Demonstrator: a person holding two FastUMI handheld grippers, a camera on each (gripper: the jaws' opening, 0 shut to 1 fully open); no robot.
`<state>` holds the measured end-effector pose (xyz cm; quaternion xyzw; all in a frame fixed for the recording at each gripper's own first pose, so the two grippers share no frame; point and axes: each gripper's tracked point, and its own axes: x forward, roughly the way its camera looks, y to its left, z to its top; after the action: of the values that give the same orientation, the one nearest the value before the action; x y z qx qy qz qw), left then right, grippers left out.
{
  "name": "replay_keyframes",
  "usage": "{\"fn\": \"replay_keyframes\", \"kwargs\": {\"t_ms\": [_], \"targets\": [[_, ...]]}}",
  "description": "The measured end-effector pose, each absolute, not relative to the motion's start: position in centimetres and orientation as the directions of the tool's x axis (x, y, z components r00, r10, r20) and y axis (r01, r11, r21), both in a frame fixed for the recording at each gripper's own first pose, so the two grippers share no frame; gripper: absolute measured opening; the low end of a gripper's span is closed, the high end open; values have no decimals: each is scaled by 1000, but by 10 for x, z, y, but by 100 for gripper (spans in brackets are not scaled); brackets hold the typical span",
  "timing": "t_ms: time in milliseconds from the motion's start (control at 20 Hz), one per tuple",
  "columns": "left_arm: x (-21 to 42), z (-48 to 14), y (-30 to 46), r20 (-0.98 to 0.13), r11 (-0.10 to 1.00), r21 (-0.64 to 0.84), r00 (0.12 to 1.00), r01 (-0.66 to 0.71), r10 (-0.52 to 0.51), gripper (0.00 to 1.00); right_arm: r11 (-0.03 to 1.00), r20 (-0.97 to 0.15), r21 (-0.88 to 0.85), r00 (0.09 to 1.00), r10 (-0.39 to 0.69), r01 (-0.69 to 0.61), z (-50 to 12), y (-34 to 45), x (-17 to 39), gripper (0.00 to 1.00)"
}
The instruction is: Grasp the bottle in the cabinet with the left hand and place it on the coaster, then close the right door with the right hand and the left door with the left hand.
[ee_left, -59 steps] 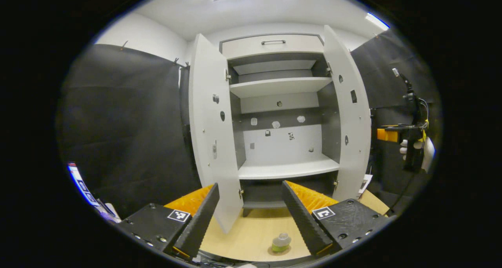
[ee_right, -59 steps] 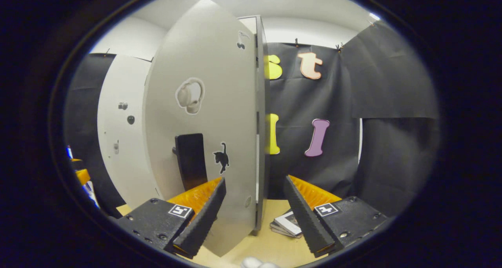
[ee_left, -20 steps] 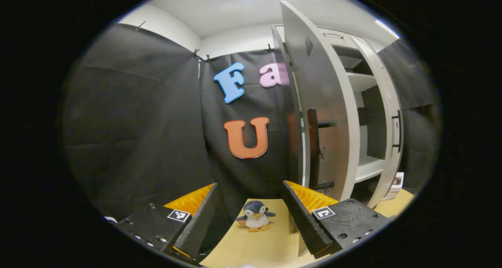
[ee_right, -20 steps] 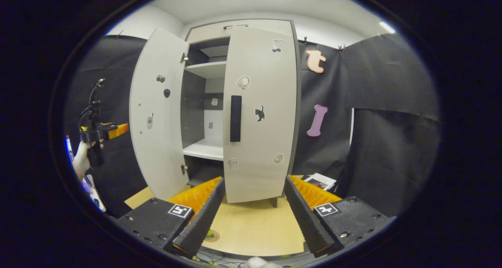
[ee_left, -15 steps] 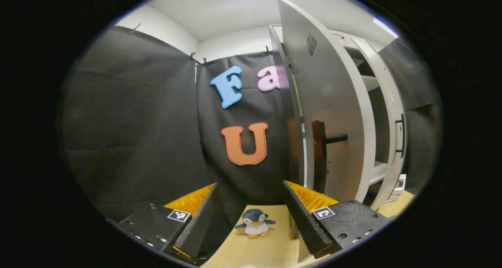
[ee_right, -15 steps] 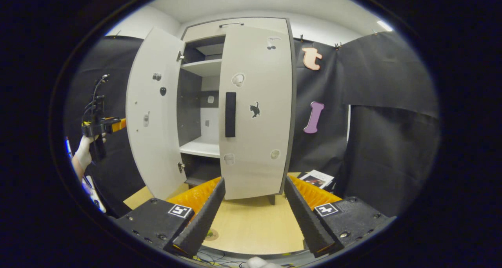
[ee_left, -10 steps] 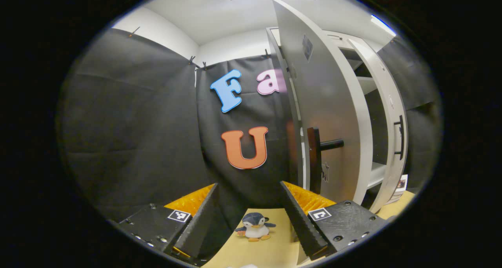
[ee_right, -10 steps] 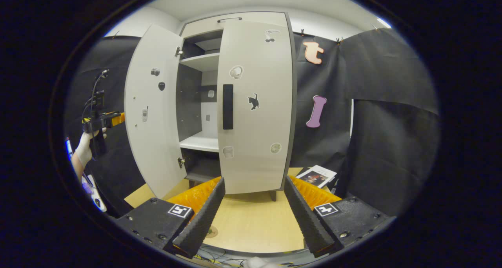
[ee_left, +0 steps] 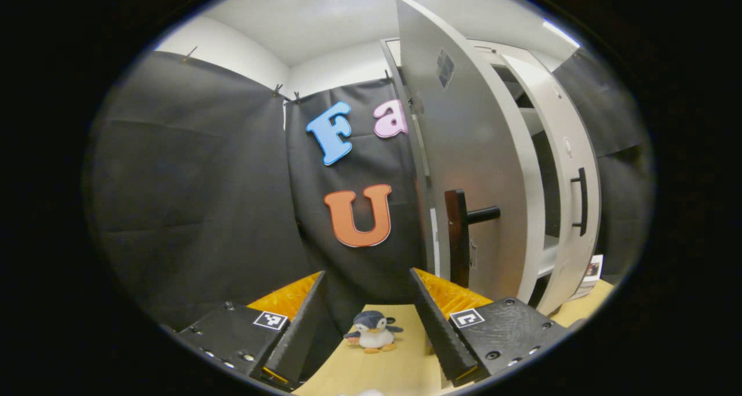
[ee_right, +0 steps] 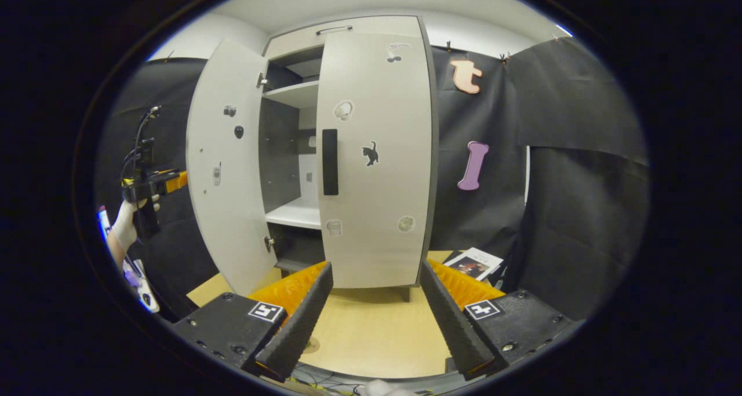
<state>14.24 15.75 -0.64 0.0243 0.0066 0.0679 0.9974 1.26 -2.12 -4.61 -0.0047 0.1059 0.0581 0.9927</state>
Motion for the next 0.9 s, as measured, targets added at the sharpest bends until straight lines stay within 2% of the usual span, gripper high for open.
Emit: {"fn": "replay_keyframes", "kwargs": {"t_ms": [50, 100, 150, 200, 250, 300, 350, 400, 600, 750, 800, 900], "targets": [[142, -7, 151, -10, 992, 45, 993, -120, 121, 83, 994, -210, 0, 972, 110, -112, -46, -23, 15, 99], [142, -6, 143, -13, 994, 46, 994, -104, 105, 89, 994, -210, 0, 972, 108, -110, -48, -24, 17, 99], [142, -5, 135, -17, 994, 52, 995, -94, 94, 86, 994, -212, 6, 971, 108, -110, -49, -24, 17, 100], [142, -4, 130, -21, 993, 64, 995, -95, 96, 90, 994, -216, 15, 970, 113, -112, -49, -23, 16, 99], [142, -2, 125, -17, 992, 78, 995, -98, 99, 87, 993, -216, 22, 969, 119, -117, -48, -22, 16, 99], [143, -1, 119, -15, 992, 86, 995, -96, 98, 90, 993, -210, 23, 970, 121, -119, -44, -22, 15, 96], [144, 0, 113, -15, 993, 82, 996, -87, 89, 89, 993, -203, 20, 972, 117, -116, -41, -23, 15, 96], [145, 0, 105, -18, 995, 66, 997, -71, 72, 83, 994, -198, 16, 974, 113, -112, -39, -23, 15, 99], [157, -2, 70, -25, 999, 35, 1000, 1, 0, 90, 995, -196, 12, 975, 100, -99, -38, -25, 13, 96], [168, -5, 41, -39, 996, 54, 997, 64, -62, 89, 996, -201, 16, 976, 89, -87, -38, -26, 11, 99], [171, -8, 35, -55, 995, 61, 996, 78, -75, 85, 997, -198, 18, 977, 81, -79, -37, -28, 10, 99], [174, -10, 29, -61, 995, 62, 995, 78, -74, 93, 998, -190, 24, 980, 61, -58, -34, -34, 5, 99]]}}
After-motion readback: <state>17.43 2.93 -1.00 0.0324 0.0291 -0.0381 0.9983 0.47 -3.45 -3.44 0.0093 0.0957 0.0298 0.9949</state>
